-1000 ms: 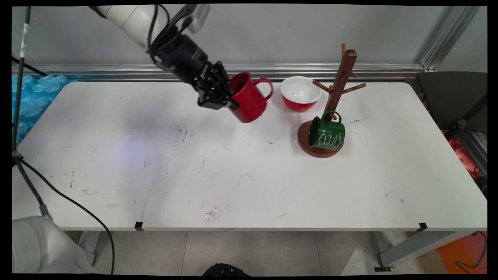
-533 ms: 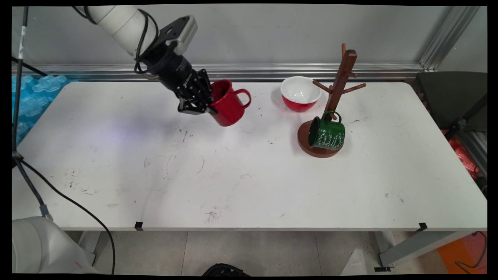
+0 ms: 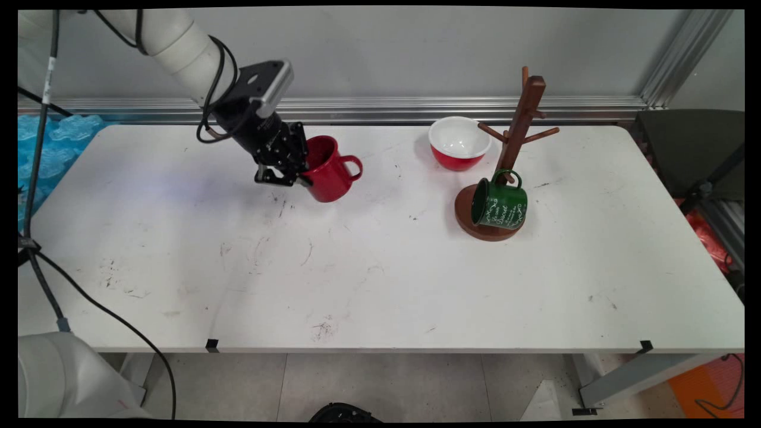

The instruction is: Place the picked object on the table

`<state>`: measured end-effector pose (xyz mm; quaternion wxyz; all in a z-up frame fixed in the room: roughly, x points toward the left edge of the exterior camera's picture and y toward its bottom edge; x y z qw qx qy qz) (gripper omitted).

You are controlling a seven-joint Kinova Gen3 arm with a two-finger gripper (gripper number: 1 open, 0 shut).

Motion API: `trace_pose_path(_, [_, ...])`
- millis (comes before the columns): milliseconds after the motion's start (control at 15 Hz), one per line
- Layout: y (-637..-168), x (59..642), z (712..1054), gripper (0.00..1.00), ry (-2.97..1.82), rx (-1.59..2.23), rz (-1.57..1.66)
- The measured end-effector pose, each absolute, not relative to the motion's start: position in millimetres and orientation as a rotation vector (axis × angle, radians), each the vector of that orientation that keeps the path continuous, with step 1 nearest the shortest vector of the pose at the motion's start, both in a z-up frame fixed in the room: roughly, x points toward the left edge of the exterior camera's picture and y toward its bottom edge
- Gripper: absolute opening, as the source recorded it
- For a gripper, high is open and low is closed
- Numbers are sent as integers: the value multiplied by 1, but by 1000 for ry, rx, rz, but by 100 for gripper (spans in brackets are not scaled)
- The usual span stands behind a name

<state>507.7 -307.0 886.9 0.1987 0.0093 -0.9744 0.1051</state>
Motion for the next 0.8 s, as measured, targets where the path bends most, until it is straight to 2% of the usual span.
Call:
trace_pose_path(333, [-312,510,871,0,-2787,-10,311])
trace_pose_path(800, [-315,497,855,0,-2807,131,272])
